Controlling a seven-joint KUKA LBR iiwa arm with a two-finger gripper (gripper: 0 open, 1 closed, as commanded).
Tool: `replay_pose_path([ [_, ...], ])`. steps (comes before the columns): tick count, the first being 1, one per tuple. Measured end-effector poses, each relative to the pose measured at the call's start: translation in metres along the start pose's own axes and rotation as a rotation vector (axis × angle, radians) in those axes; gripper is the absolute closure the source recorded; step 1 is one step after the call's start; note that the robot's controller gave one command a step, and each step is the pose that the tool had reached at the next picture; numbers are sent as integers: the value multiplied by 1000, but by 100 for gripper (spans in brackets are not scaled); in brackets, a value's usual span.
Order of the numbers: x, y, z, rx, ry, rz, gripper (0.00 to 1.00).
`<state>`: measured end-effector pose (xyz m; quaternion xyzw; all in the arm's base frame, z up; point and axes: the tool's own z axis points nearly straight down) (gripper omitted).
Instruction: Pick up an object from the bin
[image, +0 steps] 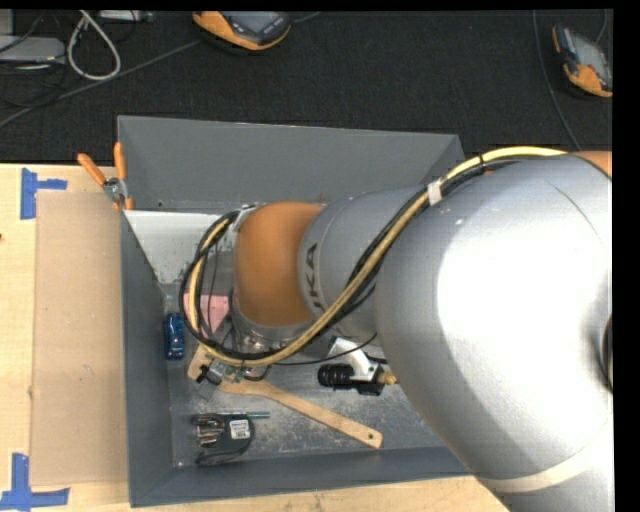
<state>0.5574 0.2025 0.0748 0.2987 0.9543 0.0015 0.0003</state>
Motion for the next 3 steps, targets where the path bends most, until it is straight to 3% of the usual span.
replay_pose_path([
  [1,16,-11,5,6,5,-77,100],
  [3,16,-13,-7,8,8,-74,100],
])
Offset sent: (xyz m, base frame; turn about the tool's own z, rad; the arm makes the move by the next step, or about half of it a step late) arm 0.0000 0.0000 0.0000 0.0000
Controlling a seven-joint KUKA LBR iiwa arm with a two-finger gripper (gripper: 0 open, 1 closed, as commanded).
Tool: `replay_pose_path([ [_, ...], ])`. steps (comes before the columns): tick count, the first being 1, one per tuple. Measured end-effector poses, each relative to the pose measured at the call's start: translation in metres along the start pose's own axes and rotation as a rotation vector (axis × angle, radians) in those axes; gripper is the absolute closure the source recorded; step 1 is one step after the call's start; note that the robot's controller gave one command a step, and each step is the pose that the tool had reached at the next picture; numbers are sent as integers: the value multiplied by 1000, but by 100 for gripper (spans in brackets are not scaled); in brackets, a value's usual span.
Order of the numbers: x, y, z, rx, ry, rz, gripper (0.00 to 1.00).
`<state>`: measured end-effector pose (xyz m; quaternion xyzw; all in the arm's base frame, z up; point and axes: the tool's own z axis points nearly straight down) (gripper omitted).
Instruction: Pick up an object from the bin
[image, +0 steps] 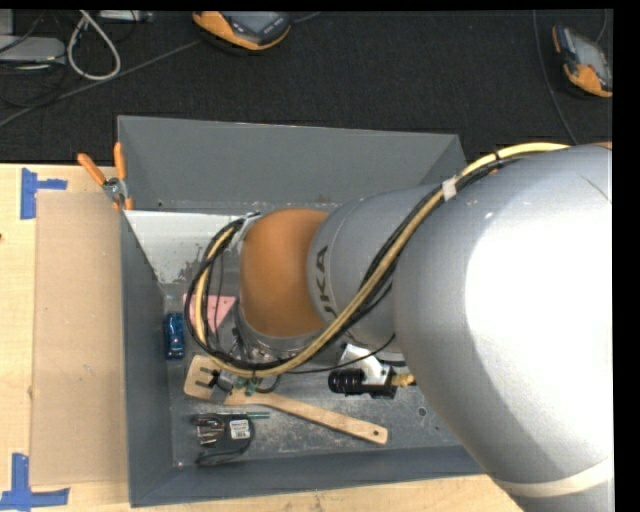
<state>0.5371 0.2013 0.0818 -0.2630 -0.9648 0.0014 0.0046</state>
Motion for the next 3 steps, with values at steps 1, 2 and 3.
replay_pose_path([
  [1,0,0,0,0,0,0,100],
  [2,1,0,-31,2,1,0,100],
  [3,1,0,-31,2,1,0,100],
])
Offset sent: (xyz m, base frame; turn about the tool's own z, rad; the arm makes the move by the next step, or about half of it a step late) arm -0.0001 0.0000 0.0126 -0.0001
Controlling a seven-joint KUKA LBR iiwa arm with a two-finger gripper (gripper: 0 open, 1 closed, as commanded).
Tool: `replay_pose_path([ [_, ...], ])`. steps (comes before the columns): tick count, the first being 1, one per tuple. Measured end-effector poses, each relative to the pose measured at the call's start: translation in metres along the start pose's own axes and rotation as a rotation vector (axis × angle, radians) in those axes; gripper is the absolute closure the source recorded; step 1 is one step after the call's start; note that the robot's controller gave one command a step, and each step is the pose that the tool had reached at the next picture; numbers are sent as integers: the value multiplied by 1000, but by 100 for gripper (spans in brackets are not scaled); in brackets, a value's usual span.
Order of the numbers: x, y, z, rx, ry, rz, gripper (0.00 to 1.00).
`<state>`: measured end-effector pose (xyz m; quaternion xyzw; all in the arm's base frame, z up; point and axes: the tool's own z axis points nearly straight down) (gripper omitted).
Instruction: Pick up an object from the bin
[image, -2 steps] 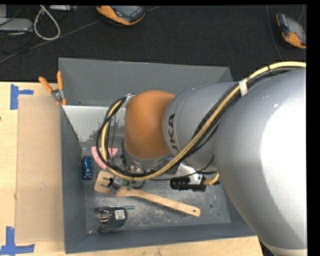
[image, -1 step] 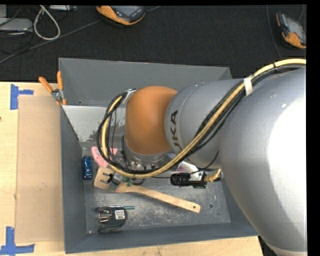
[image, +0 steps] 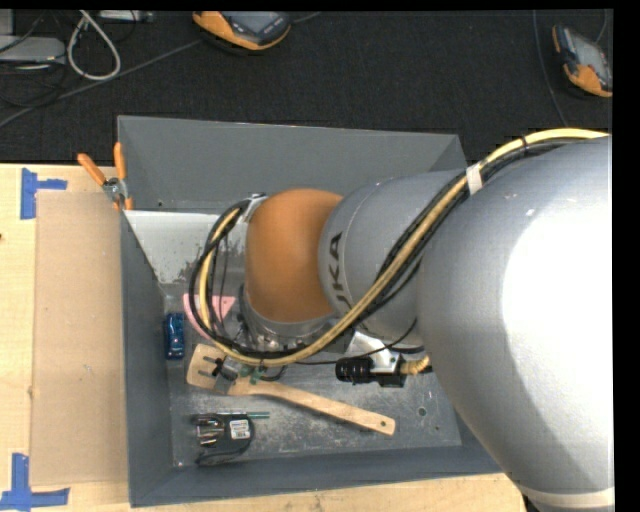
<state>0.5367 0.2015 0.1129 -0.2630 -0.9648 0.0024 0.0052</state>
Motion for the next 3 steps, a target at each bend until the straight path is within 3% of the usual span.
replay_pose_path([
  [1,1,-1,2,4,4,0,100],
  [3,0,-2,-75,2,2,-1,100],
])
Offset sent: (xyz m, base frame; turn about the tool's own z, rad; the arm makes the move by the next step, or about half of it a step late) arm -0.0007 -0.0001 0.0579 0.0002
